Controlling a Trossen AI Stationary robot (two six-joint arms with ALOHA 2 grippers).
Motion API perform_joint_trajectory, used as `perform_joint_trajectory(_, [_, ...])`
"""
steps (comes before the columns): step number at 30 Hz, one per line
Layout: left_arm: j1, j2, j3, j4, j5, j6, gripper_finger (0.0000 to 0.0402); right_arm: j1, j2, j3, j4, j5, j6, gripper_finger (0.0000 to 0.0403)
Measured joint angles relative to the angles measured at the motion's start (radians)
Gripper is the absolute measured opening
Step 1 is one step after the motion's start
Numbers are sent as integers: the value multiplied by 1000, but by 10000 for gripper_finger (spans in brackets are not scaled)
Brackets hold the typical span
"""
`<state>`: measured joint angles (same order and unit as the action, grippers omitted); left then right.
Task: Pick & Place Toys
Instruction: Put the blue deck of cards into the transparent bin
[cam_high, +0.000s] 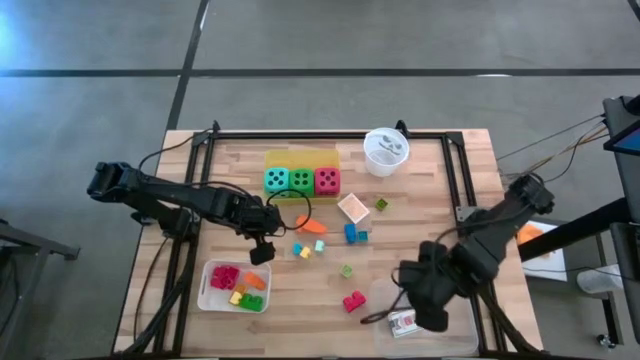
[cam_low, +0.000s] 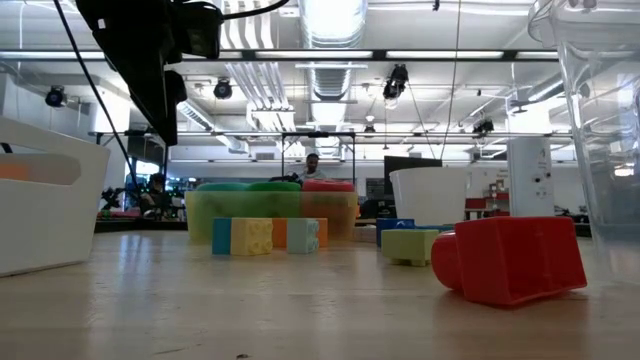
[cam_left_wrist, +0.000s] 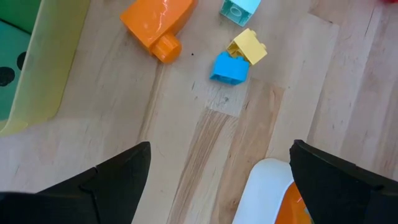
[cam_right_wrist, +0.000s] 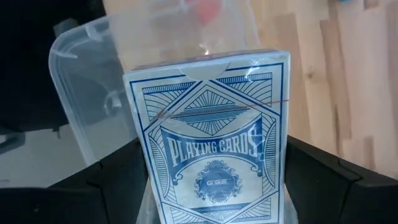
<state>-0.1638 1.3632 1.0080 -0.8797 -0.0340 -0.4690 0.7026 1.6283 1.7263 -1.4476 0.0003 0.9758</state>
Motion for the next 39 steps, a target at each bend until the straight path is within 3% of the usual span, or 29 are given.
perform_joint_trajectory(7, [0, 0, 0, 0, 0, 0, 367, 80, 20, -14, 14, 2, 136, 304])
perform_joint_trajectory(16, [0, 0, 0, 0, 0, 0, 367, 137, 86, -14, 59, -2, 184, 304])
perform_joint_trajectory(28, [0, 0, 0, 0, 0, 0, 367, 158, 260, -21, 97, 0, 2, 304])
perform_joint_trajectory(39, [0, 0, 0, 0, 0, -1, 367, 159, 317, -37, 166, 2, -50, 304])
